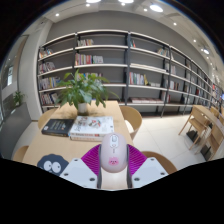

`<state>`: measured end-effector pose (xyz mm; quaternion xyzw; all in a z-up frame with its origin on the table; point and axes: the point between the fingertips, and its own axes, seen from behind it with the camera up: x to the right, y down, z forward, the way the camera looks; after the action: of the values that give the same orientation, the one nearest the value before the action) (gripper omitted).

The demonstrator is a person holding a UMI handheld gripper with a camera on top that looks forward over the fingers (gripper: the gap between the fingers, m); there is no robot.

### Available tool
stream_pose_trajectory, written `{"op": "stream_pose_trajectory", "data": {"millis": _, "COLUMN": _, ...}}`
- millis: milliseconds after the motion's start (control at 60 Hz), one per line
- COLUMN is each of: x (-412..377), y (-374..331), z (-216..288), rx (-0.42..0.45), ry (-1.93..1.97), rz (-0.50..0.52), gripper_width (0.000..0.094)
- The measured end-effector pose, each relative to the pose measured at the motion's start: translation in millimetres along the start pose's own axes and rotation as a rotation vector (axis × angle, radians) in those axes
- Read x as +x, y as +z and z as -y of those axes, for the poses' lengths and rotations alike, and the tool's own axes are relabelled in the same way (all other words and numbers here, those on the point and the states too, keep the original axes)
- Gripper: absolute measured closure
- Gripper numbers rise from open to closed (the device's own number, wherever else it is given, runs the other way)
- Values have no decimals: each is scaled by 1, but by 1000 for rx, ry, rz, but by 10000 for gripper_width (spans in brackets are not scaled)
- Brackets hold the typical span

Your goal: Arrange mouse

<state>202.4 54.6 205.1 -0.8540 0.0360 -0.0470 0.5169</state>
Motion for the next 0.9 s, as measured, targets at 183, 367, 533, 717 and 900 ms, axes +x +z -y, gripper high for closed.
{"op": "stream_pose_trajectory", "data": {"millis": 183, "x": -125, "y": -20, "z": 103, "rx": 171, "ry": -47, "rz": 71, "gripper_width": 596}}
{"op": "stream_pose_trajectory", "data": {"millis": 367, "x": -252, "y": 27, "z": 29, "rx": 34, "ry": -75, "rz": 186, "gripper_width": 598}}
{"op": "stream_pose_trajectory", "data": {"millis": 533, "x": -299, "y": 66, "z": -102, "rx": -179, "ry": -74, "rz": 203, "gripper_width": 597}}
{"op": "stream_pose_trajectory", "data": {"millis": 717, "x": -304, "y": 74, "z": -182, "rx": -300, "ry": -86, "rz": 181, "gripper_width": 597}}
{"op": "stream_pose_trajectory", "data": {"millis": 900, "x": -304, "y": 76, "z": -189, "rx": -275, "ry": -76, "rz": 177, "gripper_width": 515}}
